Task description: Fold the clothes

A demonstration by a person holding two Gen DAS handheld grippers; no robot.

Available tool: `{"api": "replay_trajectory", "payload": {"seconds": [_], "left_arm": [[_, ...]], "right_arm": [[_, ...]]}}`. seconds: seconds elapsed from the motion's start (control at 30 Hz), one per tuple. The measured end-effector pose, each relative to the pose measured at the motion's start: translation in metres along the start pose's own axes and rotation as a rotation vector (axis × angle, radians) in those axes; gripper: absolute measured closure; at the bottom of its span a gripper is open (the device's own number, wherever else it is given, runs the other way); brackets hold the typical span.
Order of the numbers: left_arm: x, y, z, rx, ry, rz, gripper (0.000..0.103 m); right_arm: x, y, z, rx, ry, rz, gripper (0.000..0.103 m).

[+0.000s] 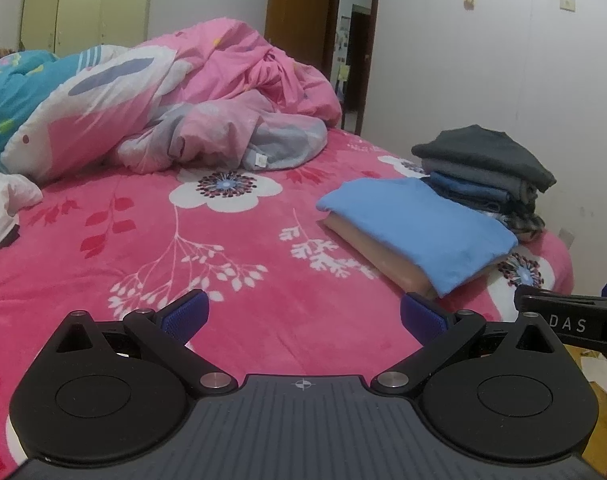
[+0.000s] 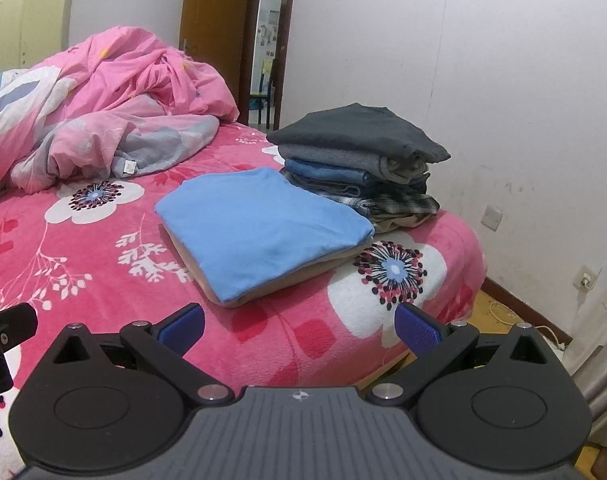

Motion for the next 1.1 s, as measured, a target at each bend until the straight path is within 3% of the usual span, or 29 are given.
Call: {"api": "replay_trajectory", "payload": {"seconds": [1.1], "left_arm": [[0.0011, -0.0081, 0.0009, -0.003, 0.005, 0.019, 0.000]], "right_arm": [[0.0048, -0.0031, 0.0047, -0.007, 0.019, 0.009, 0.000]]}}
Point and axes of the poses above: each gripper's, at about its wrist camera, not at the fingertips, and z roughly the way its jaws point, y to its left, x to its underside, the point moved 9 cm from there along z, roughly the way its jaws point
